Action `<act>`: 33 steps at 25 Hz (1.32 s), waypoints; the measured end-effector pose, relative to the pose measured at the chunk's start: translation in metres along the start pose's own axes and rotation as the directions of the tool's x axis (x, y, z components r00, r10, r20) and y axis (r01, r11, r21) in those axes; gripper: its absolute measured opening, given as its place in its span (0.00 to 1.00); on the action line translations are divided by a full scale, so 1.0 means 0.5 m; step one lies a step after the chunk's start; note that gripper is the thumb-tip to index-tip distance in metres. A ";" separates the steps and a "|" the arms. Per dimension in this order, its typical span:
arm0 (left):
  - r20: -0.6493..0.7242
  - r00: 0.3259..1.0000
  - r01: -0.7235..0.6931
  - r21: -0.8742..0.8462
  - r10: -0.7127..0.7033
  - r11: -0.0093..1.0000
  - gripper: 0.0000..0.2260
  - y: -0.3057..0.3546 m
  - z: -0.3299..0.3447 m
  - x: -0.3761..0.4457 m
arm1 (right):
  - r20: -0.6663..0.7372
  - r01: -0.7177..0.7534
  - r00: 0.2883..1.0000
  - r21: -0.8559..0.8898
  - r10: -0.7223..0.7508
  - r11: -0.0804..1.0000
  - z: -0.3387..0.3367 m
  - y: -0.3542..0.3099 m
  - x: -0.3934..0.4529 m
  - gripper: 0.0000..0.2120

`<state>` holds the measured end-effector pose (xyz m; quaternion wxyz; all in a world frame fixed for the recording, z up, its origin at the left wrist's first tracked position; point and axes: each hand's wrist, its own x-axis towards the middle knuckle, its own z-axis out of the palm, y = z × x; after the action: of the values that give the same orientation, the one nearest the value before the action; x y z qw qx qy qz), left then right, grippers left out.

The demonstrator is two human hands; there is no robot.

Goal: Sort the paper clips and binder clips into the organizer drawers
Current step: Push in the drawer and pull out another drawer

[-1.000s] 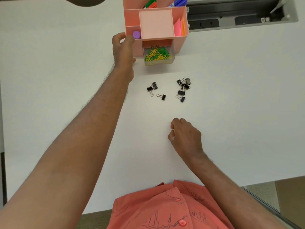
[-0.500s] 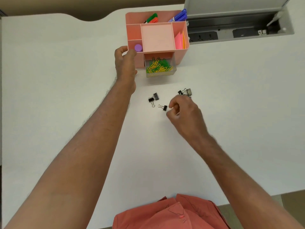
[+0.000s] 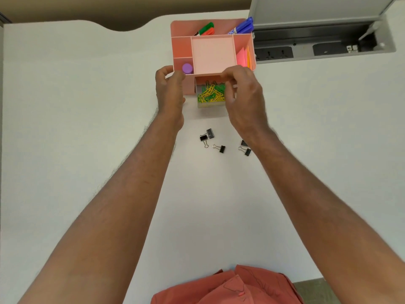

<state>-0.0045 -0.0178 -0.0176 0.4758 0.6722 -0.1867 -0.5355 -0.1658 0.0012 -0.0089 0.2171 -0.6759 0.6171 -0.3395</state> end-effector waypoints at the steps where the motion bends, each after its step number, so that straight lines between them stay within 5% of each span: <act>1: -0.001 1.000 -0.001 -0.008 0.001 1.000 0.12 -0.001 0.000 0.001 | -0.073 -0.057 0.995 0.100 0.065 0.993 -0.005 -0.002 -0.014 0.09; 3: -0.009 1.000 -0.011 -0.026 0.011 1.000 0.12 -0.003 0.002 0.004 | -0.134 -0.272 0.933 0.352 0.335 0.896 -0.010 -0.007 -0.053 0.10; 4: -0.011 1.000 -0.019 -0.038 0.019 0.999 0.12 -0.003 0.004 0.005 | -0.076 -0.403 0.860 0.506 0.504 0.763 -0.010 -0.013 -0.074 0.09; 6: -0.008 0.999 -0.038 -0.059 0.037 0.998 0.15 -0.004 0.005 0.007 | 0.214 -0.581 0.658 0.754 0.722 0.307 -0.008 -0.029 -0.102 0.06; 7: -0.005 0.999 -0.044 -0.064 0.044 0.997 0.16 -0.005 0.006 0.007 | 0.355 -0.596 0.564 0.800 0.745 0.070 -0.007 -0.035 -0.104 0.04; 9: 0.003 0.999 -0.052 -0.076 0.052 0.996 0.16 -0.007 0.008 0.007 | 0.530 -0.568 0.449 0.791 0.719 -0.228 -0.009 -0.043 -0.089 0.03; 13: 0.010 0.998 -0.068 -0.083 0.070 0.994 0.15 -0.008 0.006 0.014 | 0.658 -0.560 0.437 0.733 0.614 -0.387 -0.011 -0.061 -0.038 0.08; 22: 0.004 0.997 -0.078 -0.057 0.079 0.995 0.15 -0.006 0.009 0.017 | 0.645 -0.635 0.487 0.725 0.589 -0.268 0.013 -0.064 0.039 0.17; 24: 0.000 0.997 -0.077 -0.053 0.078 0.996 0.15 -0.007 0.009 0.018 | 0.576 -0.696 0.554 0.716 0.601 -0.044 0.027 -0.052 0.014 0.19; 26: -0.001 0.997 -0.074 -0.044 0.074 0.996 0.14 -0.007 0.009 0.020 | 0.415 -0.714 0.681 0.560 0.603 0.421 0.040 -0.032 -0.016 0.18; 28: 0.003 0.997 -0.071 -0.032 0.071 0.997 0.13 -0.007 0.010 0.022 | 0.295 -0.541 0.830 0.221 0.473 0.812 0.049 -0.007 -0.035 0.22; 30: 0.010 0.997 -0.071 -0.024 0.071 0.997 0.13 -0.007 0.010 0.020 | 0.305 -0.287 0.910 -0.022 0.280 0.958 0.059 0.010 -0.043 0.28; 33: 0.014 0.997 -0.075 -0.026 0.075 0.997 0.13 -0.007 0.010 0.019 | 0.316 -0.110 0.933 -0.205 0.172 0.972 0.071 0.022 -0.036 0.32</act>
<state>-0.0066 -0.0256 -0.0255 0.5028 0.6545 -0.2086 -0.5247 -0.1478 0.0129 -0.0441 0.2782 -0.6941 0.6477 -0.1458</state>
